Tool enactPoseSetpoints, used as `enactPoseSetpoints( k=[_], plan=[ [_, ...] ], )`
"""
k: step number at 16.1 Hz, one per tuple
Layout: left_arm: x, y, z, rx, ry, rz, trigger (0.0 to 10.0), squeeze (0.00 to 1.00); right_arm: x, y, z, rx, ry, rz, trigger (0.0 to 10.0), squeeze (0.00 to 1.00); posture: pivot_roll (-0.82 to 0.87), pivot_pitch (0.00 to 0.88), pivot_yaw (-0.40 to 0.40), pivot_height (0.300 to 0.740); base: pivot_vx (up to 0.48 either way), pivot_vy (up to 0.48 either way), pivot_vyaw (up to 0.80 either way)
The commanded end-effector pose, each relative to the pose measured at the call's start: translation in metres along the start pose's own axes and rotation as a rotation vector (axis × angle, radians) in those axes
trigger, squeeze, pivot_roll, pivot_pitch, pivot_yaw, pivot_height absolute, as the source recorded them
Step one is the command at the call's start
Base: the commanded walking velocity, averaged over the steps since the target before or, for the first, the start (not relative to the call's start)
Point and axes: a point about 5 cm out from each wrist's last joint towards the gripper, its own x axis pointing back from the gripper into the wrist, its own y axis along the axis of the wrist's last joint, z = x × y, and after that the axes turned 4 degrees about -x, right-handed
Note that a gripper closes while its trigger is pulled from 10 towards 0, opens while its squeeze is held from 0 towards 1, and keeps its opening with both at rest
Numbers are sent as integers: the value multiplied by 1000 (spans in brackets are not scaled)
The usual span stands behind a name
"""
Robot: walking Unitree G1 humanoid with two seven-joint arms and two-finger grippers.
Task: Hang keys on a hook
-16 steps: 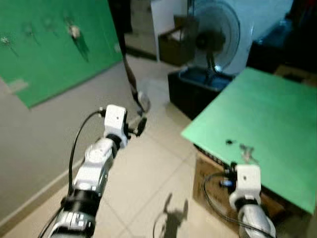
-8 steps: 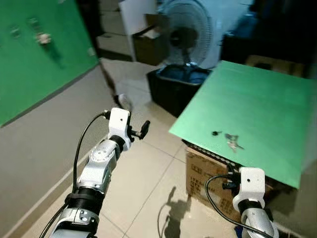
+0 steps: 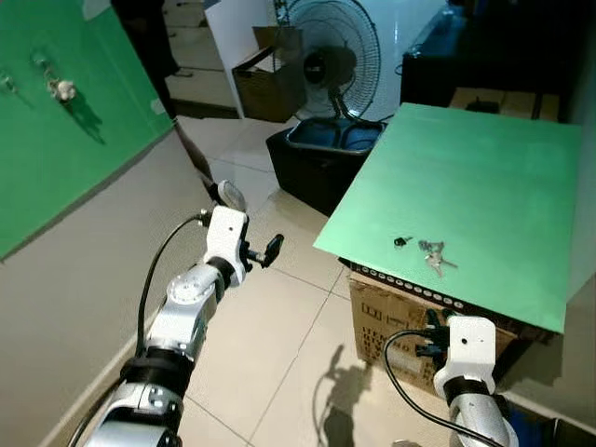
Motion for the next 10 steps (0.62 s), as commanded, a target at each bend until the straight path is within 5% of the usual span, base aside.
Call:
enactPoseSetpoints(
  k=[1, 2, 6, 7, 8, 9, 10],
  plan=[
    [0, 1, 5, -27, -3, 10, 10000, 0, 0, 6, 6, 21, -2, -36, 10000, 0, -216, 0, 262, 727, 0, 0, 0],
    [-1, 2, 3, -34, -12, 7, 10000, 0, 0, 7, 7, 39, 3, -41, 0, 0, -217, 0, 262, 727, 0, 0, 0],
    [-5, 4, 1, -24, -11, -5, 10000, 0, -5, 6, 12, 86, 37, -18, 0, 0, -219, 0, 248, 727, 0, 0, 0],
    [-5, 3, -2, -14, -10, -6, 10000, 0, -7, 5, 11, 124, 28, -5, 10000, 0, -218, 0, 243, 727, 0, 0, 0],
    [-5, 1, -3, -5, -9, -4, 10000, 0, -7, 5, 11, 131, 27, -4, 10000, 0, -218, 0, 235, 727, 0, 0, 0],
    [-4, -6, -6, 25, -11, 7, 10000, 0, -9, 6, 7, 126, 21, -5, 10000, 902, -220, 0, 224, 727, 0, 0, 0],
    [1, -15, -8, 55, -12, 14, 10000, 0, -9, 7, -1, 124, 15, -1, 10000, 1000, -224, 0, 183, 727, 0, 0, 0]
  ],
)
